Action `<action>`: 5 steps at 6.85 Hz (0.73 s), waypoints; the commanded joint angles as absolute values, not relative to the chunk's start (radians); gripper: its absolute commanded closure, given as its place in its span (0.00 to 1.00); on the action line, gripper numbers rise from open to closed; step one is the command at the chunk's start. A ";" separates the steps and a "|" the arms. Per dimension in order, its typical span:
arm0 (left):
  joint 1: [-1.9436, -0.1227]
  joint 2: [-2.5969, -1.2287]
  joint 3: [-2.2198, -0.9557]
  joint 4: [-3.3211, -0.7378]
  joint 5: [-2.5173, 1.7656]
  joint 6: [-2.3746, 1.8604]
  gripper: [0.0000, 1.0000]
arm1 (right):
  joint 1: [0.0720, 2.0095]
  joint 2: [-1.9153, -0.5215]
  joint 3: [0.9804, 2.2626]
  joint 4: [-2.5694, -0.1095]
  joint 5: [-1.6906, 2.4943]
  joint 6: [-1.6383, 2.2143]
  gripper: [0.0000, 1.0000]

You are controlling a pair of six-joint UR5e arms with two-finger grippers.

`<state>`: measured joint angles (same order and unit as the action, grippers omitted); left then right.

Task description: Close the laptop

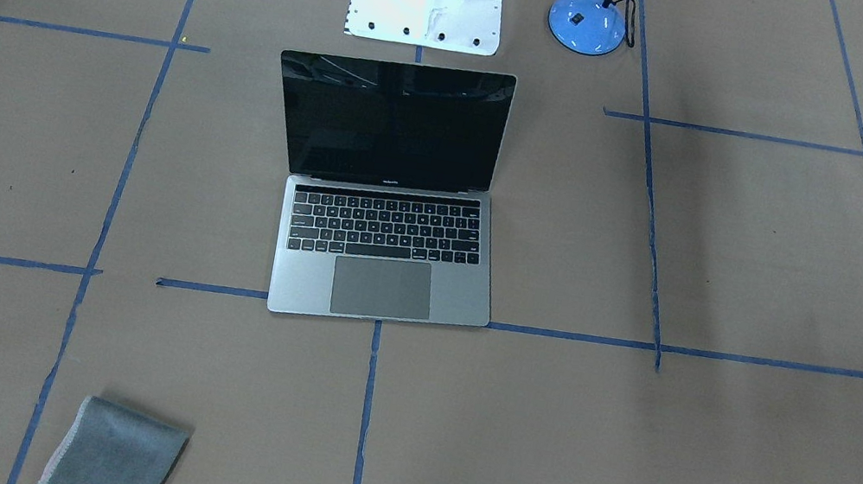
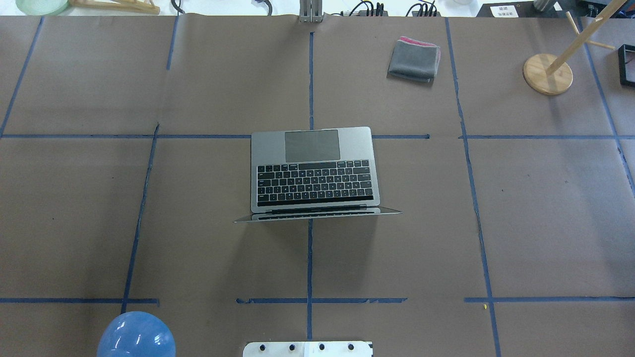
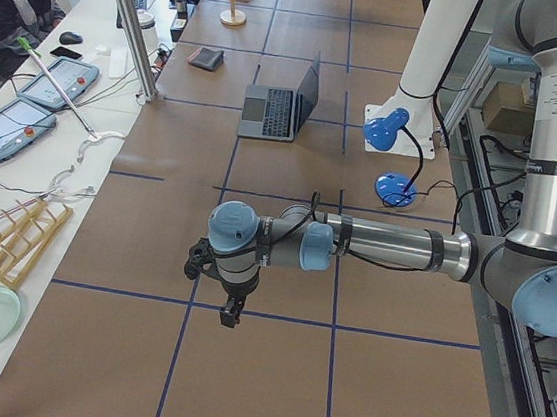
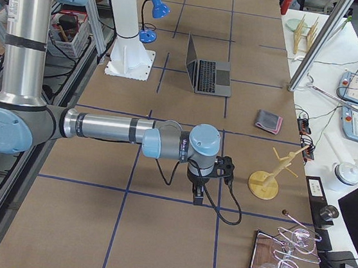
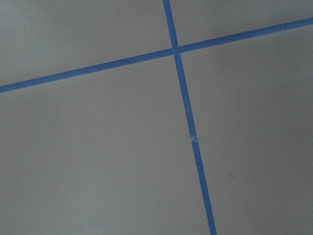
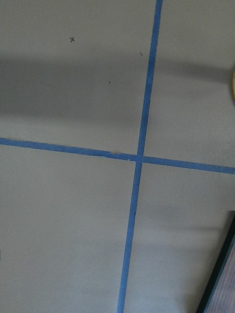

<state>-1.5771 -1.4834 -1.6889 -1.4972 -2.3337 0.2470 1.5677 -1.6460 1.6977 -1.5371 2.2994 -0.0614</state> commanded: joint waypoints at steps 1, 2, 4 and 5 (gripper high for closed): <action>-1.577 -1.483 -1.690 -1.503 -2.335 0.248 0.00 | 1.568 -1.646 1.698 -1.537 2.299 -0.061 0.00; -1.575 -1.483 -1.690 -1.505 -2.333 0.249 0.00 | 1.568 -1.646 1.698 -1.537 2.299 -0.060 0.00; -1.574 -1.506 -1.693 -1.526 -2.341 0.242 0.00 | 1.565 -1.643 1.710 -1.498 2.357 -0.058 0.00; -1.574 -1.588 -1.665 -1.642 -2.336 0.241 0.00 | 1.560 -1.640 1.713 -1.485 2.381 -0.049 0.00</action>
<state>-1.5745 -1.5200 -1.6852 -1.5486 -2.3368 0.2436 1.5645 -1.6428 1.7079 -1.5067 2.3458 -0.0573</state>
